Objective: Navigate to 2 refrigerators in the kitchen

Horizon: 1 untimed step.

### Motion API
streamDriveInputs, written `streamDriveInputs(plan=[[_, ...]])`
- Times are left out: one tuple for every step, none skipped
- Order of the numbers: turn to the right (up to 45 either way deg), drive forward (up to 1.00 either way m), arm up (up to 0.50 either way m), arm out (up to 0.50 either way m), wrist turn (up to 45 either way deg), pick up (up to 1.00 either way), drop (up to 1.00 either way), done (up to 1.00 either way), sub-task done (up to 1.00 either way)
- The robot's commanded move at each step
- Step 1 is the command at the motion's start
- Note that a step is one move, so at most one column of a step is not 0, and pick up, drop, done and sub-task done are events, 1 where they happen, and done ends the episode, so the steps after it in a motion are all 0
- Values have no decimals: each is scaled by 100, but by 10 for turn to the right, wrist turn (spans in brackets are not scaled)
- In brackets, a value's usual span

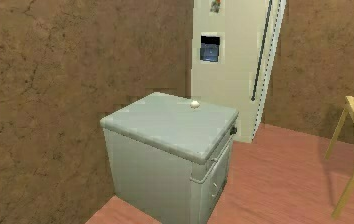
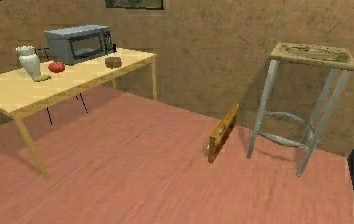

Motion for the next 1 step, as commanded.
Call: streamDriveInputs(plan=[[330, 0, 0, 0, 0, 0, 0, 0, 0]])
